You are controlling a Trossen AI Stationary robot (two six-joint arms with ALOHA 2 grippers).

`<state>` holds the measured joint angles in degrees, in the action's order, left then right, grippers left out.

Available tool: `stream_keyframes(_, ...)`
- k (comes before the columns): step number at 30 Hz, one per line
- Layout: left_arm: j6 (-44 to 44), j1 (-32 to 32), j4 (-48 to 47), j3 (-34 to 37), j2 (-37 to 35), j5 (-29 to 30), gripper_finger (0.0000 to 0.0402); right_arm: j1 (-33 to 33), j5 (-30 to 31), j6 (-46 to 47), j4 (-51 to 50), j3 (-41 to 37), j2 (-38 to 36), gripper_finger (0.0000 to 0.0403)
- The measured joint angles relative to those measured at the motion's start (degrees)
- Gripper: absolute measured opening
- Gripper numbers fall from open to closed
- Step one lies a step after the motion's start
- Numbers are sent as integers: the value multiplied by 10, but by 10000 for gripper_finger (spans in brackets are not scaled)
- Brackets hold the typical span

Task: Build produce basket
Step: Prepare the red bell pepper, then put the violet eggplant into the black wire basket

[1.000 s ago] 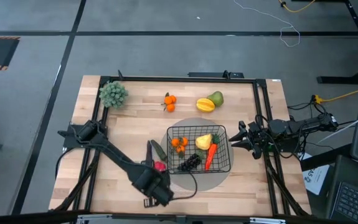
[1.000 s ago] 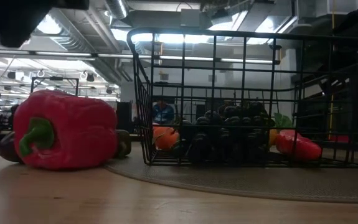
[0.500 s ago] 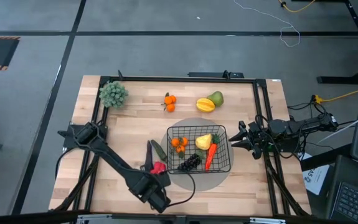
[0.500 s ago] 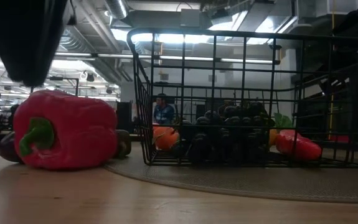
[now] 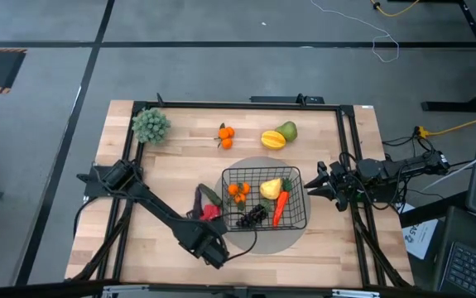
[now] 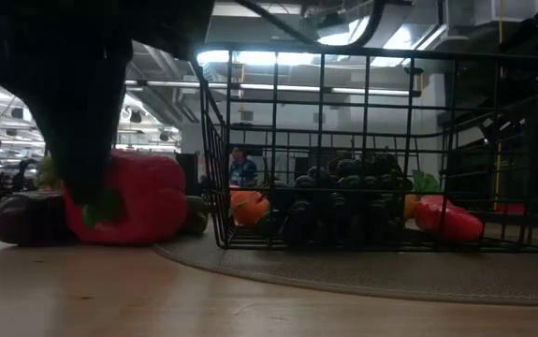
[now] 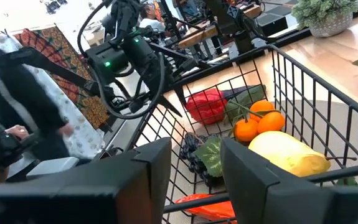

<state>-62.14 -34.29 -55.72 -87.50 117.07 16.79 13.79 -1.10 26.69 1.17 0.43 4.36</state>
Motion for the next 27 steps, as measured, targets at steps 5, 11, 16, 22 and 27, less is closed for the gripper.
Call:
stream_keyframes(5, -32, -10, -66, 2, -15, -12, 80, 0, 0, -1, 0, 0, 0, 131)
stream_keyframes(11, -25, -34, -114, 2, -67, 22, 65, 0, 0, -18, 0, 0, 0, 131)
stream_keyframes(16, -39, -69, -190, 2, -132, 116, 33, 0, 0, -17, 0, 0, 0, 131)
stream_keyframes(22, -145, -97, -220, 14, -174, 201, 6, 0, 0, -15, 0, 0, 0, 131)
stream_keyframes(27, -209, -116, -126, 80, -173, 226, 2, 0, 0, -17, 0, 0, 0, 131)
